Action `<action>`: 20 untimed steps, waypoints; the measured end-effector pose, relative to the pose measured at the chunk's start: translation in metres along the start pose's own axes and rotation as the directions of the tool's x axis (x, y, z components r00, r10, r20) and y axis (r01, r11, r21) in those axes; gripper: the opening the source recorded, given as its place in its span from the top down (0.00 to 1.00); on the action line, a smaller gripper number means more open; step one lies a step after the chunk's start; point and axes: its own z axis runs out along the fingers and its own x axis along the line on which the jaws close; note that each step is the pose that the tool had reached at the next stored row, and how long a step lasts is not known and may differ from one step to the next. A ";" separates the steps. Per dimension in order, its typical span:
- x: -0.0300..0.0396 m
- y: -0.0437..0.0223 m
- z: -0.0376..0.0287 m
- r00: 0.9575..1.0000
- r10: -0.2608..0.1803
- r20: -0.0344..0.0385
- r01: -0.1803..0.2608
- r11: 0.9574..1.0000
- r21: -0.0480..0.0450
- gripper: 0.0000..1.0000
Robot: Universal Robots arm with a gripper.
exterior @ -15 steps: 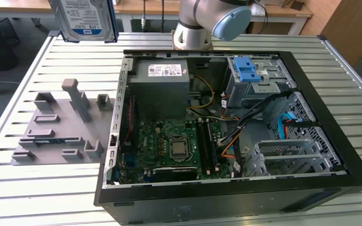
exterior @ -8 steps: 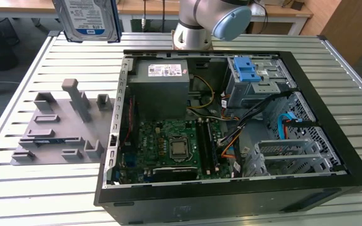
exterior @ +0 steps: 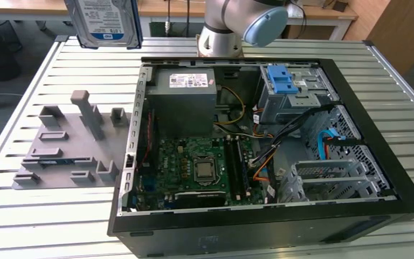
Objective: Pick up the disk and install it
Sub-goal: 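Pick up the disk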
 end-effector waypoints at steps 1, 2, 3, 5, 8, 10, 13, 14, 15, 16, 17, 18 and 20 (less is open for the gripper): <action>0.0000 -0.0009 0.0000 1.000 0.000 0.000 0.000 1.000 0.000 0.64; 0.0000 -0.0018 -0.0001 1.000 0.000 0.000 0.000 1.000 0.000 0.64; -0.0001 -0.0029 -0.0001 1.000 0.000 0.000 0.000 1.000 0.000 0.64; -0.0001 -0.0052 0.0000 1.000 0.000 0.000 0.000 1.000 0.000 0.64; -0.0001 -0.0084 -0.0001 1.000 0.000 0.000 0.000 1.000 0.000 0.64; -0.0002 -0.0110 0.0000 1.000 0.000 0.000 0.000 1.000 0.000 0.64; 0.0000 -0.0144 -0.0001 1.000 0.000 0.000 0.000 1.000 0.000 0.64; 0.0008 -0.0147 -0.0001 1.000 0.000 0.000 0.000 1.000 0.000 0.64; 0.0020 -0.0150 -0.0001 1.000 0.000 0.000 0.000 1.000 0.000 0.64; 0.0042 -0.0154 -0.0001 1.000 0.000 0.000 0.000 1.000 0.000 0.64; 0.0061 -0.0157 -0.0002 1.000 0.000 0.000 0.000 1.000 0.000 0.64; 0.0067 -0.0157 -0.0001 1.000 0.000 0.000 0.000 1.000 0.000 0.64; 0.0066 -0.0158 -0.0001 1.000 0.000 0.000 0.000 1.000 0.000 0.64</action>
